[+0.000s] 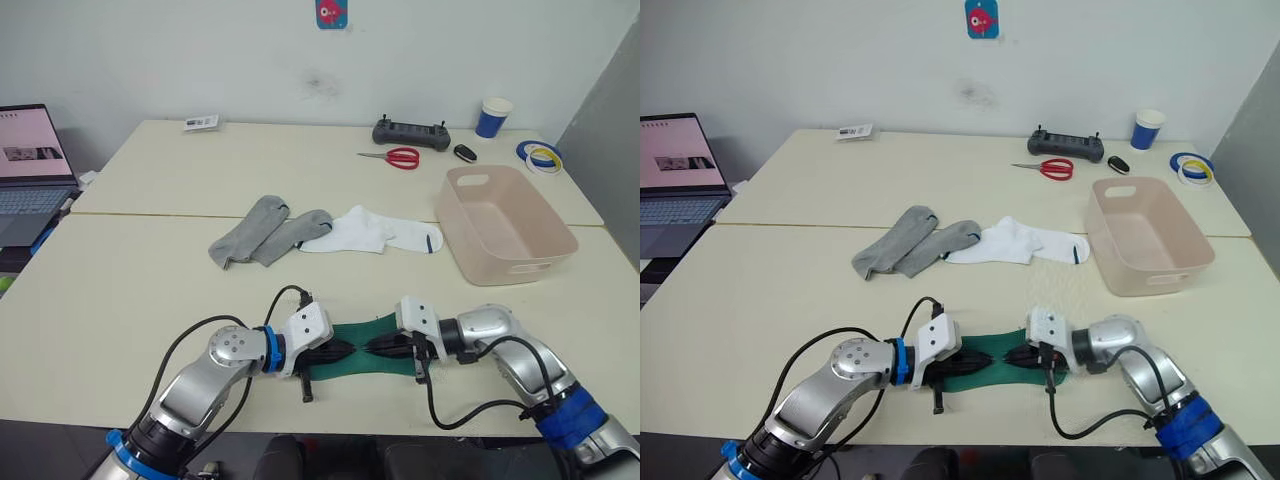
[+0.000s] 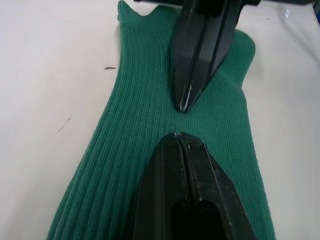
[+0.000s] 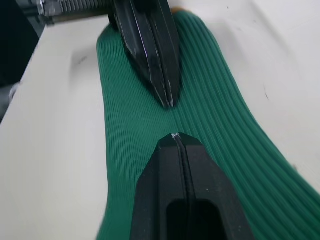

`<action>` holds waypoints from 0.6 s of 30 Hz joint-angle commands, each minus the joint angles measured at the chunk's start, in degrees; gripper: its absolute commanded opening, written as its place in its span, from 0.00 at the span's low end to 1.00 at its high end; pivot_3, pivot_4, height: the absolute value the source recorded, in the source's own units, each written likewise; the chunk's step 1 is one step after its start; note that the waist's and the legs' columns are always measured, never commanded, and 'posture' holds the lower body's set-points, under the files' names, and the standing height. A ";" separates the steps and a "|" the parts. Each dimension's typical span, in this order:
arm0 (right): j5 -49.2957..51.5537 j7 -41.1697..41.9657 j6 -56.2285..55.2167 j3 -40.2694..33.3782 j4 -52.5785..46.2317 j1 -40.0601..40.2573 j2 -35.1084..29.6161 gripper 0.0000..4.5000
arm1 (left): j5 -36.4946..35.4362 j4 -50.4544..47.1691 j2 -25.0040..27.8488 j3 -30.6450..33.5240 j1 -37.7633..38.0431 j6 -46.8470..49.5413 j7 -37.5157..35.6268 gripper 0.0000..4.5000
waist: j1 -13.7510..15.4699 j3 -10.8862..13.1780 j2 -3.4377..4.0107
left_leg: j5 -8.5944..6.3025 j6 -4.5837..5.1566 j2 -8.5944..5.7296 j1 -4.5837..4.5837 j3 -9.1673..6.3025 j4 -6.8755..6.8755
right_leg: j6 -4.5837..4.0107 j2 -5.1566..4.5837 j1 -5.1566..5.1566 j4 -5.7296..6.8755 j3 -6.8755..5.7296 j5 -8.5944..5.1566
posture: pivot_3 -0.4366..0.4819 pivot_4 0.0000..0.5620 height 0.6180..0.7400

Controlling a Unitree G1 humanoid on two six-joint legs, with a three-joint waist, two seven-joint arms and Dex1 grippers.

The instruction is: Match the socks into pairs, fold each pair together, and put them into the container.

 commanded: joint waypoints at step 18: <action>20.30 -6.87 23.41 -20.63 -10.97 1.53 -3.65 0.09 | -9.47 -3.52 2.42 16.16 2.45 1.35 0.36 0.00 | -0.04 0.00 0.00 | 0.00 0.00 0.04 0.05 -0.04 0.00 | 0.00 -0.01 0.08 0.01 -0.01 0.00 | 0.48 0.27 1.00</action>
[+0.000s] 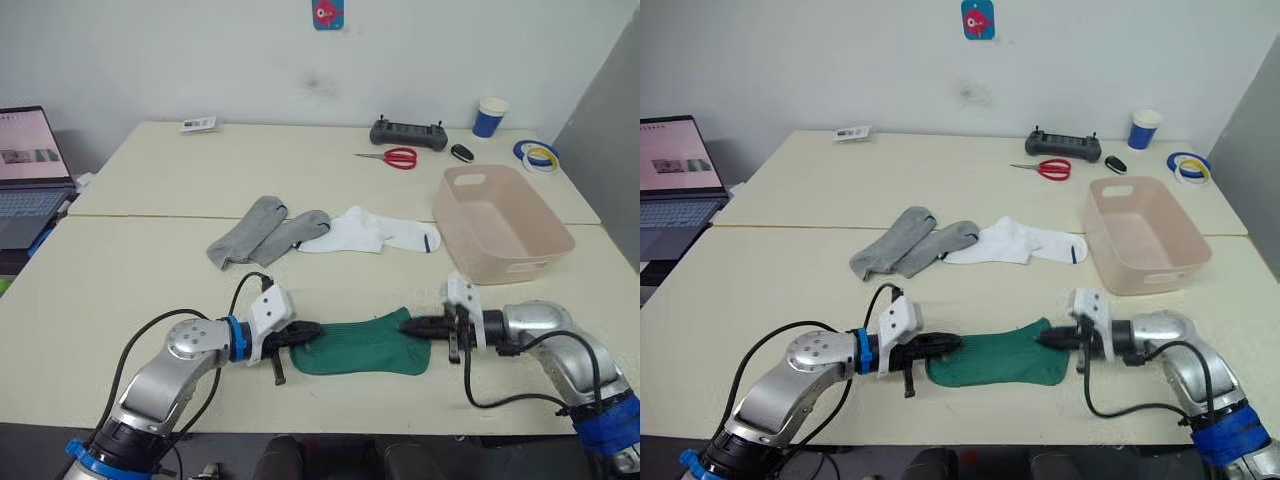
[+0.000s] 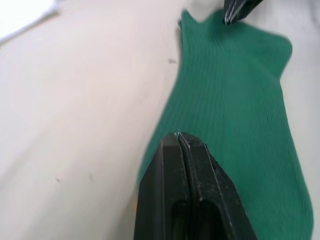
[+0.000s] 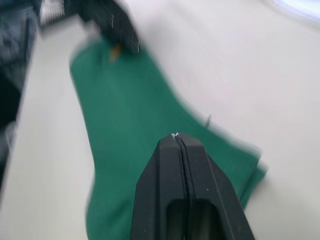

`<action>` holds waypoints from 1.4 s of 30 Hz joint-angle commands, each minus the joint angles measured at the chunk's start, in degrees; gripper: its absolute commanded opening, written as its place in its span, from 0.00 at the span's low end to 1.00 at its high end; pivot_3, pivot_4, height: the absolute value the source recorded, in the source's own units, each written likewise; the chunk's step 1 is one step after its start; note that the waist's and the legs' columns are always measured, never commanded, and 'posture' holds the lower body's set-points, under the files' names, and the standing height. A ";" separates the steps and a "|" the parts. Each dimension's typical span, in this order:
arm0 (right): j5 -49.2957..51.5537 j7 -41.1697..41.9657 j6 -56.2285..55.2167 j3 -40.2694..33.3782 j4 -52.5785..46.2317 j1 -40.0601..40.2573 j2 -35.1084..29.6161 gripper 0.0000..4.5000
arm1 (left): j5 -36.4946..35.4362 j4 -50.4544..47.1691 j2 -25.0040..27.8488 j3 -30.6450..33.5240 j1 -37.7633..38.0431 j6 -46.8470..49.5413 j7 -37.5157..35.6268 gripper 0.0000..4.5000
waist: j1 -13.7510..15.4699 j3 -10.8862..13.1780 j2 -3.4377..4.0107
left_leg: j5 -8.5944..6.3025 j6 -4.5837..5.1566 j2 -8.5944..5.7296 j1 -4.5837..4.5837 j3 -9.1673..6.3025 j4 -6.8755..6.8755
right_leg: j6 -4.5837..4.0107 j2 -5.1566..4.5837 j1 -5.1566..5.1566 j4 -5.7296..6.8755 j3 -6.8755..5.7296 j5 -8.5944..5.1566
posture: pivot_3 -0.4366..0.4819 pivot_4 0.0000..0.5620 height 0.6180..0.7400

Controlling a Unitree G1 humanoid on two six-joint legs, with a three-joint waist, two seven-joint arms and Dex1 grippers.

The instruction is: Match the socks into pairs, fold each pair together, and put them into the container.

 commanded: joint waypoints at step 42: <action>28.96 -30.80 58.29 -18.04 15.09 -5.74 3.14 0.85 | 10.18 1.74 -1.05 -13.05 -2.53 -0.59 -1.07 0.01 | -0.08 -0.25 -0.16 | -0.01 0.02 -0.05 -0.01 0.10 -0.01 | 0.05 0.03 -0.03 -0.04 0.06 0.01 | 0.48 0.27 1.00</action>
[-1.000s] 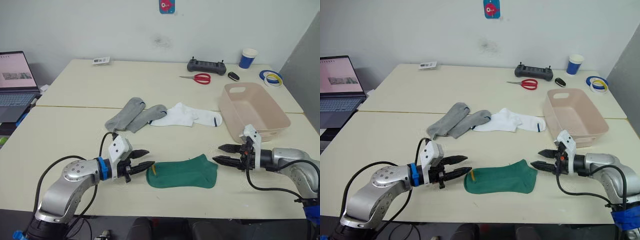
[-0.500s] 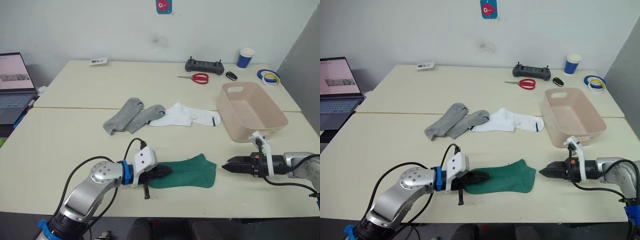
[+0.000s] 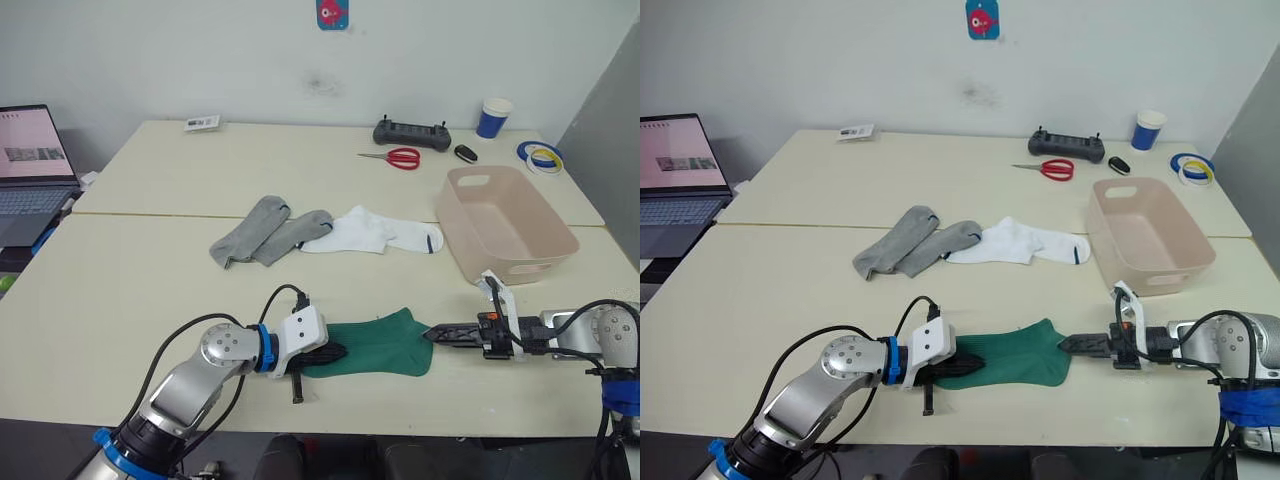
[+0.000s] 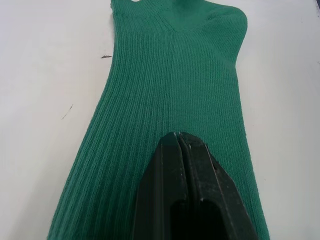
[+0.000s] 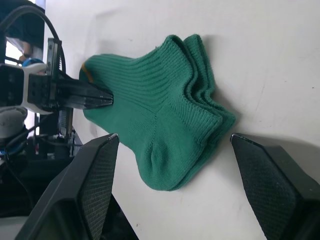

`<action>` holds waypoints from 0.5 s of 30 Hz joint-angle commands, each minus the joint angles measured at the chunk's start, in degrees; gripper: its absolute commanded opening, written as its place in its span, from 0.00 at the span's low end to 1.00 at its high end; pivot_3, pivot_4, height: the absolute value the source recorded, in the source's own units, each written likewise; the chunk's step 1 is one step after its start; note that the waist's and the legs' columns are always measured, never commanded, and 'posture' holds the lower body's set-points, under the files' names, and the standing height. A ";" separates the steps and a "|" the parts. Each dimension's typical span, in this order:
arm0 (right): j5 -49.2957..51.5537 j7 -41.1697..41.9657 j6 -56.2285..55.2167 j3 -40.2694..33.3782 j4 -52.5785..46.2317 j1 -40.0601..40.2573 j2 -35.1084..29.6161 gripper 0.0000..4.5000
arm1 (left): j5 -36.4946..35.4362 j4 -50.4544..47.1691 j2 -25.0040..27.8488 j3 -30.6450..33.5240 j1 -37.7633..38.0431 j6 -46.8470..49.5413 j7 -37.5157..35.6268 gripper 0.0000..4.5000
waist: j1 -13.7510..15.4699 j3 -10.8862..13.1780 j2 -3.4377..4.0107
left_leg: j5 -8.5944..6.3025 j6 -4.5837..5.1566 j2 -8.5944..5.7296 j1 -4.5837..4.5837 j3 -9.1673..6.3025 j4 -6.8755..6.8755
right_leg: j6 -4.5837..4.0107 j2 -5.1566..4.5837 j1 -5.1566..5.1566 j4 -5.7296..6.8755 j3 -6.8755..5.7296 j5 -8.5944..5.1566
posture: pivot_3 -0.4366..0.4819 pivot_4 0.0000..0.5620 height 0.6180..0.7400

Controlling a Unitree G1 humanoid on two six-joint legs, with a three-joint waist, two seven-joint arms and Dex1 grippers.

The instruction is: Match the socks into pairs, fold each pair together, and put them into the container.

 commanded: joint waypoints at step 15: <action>6.35 -9.92 0.39 -2.30 3.04 -2.23 10.76 0.85 | 1.42 0.93 -0.38 -0.40 0.66 0.16 -0.46 0.01 | -1.37 -0.27 -0.17 | -0.01 0.01 0.08 0.18 -0.02 -0.07 | -0.04 0.09 0.14 -0.01 0.02 -0.02 | 0.48 0.27 1.00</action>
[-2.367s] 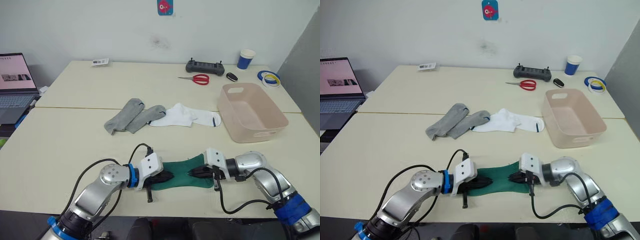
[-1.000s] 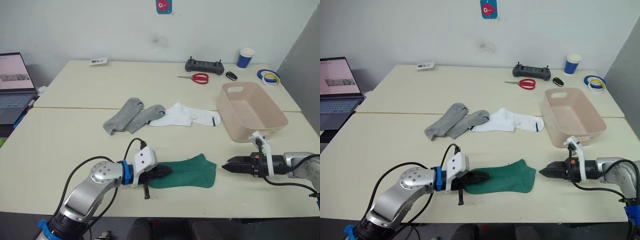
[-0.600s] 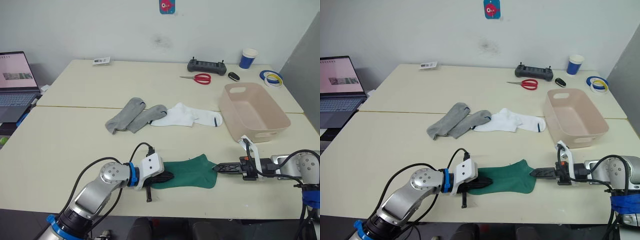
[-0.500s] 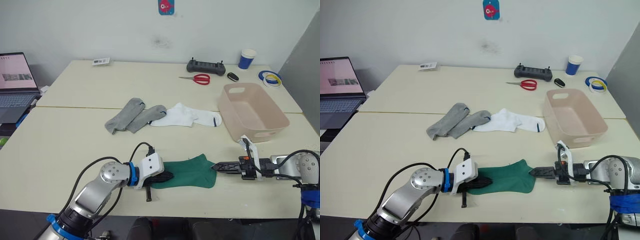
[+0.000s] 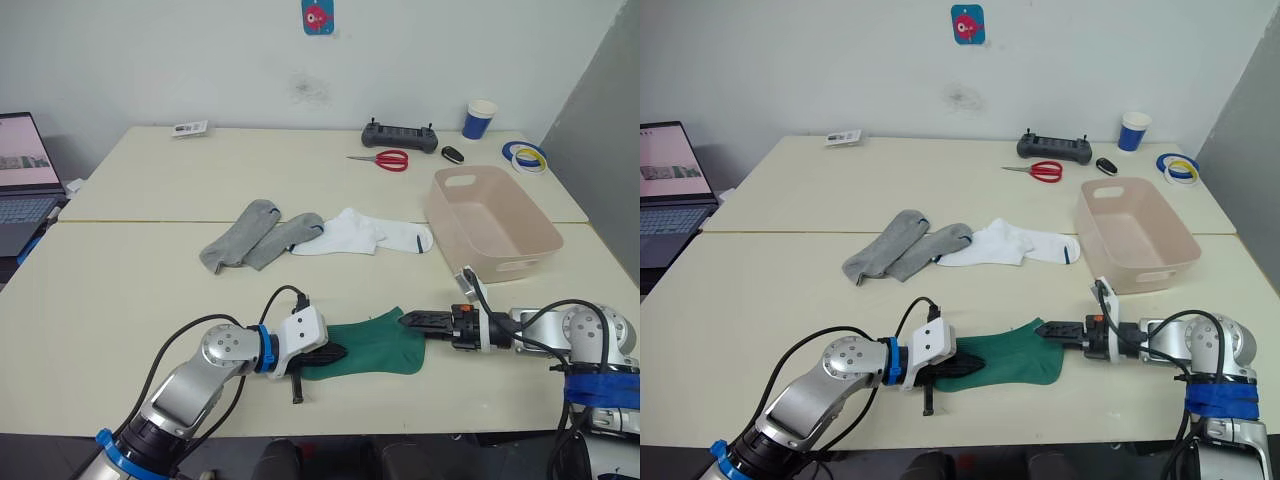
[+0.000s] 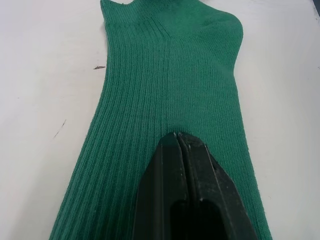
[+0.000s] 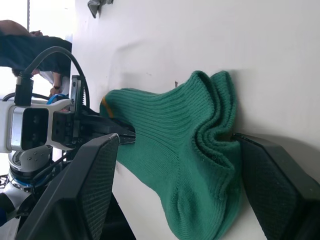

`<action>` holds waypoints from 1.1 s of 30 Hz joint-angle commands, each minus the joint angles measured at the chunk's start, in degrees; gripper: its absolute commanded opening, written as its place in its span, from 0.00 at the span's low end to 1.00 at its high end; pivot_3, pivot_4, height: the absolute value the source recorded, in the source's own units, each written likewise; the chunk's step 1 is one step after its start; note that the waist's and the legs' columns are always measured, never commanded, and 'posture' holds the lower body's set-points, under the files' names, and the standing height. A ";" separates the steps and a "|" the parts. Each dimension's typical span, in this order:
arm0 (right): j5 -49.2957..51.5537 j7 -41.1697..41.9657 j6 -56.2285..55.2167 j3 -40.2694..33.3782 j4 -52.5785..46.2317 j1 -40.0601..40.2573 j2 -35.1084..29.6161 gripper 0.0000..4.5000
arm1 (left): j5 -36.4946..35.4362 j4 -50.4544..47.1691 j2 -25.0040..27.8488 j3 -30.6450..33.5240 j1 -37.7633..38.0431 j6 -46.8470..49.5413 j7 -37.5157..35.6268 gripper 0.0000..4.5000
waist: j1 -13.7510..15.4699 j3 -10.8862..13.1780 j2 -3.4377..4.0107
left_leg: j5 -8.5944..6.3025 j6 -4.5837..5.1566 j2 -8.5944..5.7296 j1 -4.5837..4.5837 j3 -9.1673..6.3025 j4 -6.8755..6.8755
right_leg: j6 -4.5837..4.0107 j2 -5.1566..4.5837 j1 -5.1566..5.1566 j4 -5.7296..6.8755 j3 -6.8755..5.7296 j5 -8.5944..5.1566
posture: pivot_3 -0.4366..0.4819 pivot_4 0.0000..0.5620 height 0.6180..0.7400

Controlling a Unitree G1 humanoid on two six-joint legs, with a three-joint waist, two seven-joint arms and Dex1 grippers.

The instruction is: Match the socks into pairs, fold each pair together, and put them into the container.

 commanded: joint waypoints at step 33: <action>-4.22 8.69 -3.27 4.08 -6.06 1.42 -1.93 0.01 | -3.76 -4.19 7.27 6.33 2.64 4.67 -3.02 0.00 | 0.03 0.09 0.07 | 0.00 0.00 0.00 -0.51 0.07 -0.02 | 0.00 -0.01 -0.57 0.01 0.04 0.00 | 0.48 0.27 1.00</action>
